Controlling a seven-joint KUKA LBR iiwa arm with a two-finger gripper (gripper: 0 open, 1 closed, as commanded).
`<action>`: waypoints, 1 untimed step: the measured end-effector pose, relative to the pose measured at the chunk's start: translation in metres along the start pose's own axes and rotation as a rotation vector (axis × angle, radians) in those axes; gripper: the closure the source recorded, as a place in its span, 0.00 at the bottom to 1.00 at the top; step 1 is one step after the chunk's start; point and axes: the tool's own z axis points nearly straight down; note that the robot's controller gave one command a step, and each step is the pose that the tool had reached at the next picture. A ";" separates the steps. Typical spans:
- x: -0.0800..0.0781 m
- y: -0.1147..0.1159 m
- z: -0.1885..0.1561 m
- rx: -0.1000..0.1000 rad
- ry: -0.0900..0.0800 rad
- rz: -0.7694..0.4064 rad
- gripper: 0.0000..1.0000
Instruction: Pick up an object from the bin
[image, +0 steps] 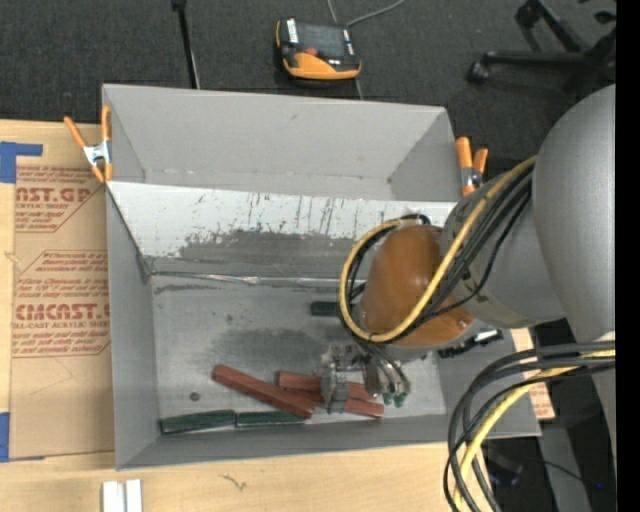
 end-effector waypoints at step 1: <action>0.000 0.000 -0.009 0.000 0.002 -0.005 1.00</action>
Offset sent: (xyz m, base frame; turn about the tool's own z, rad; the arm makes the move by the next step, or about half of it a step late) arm 0.0000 0.0000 0.0465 0.0000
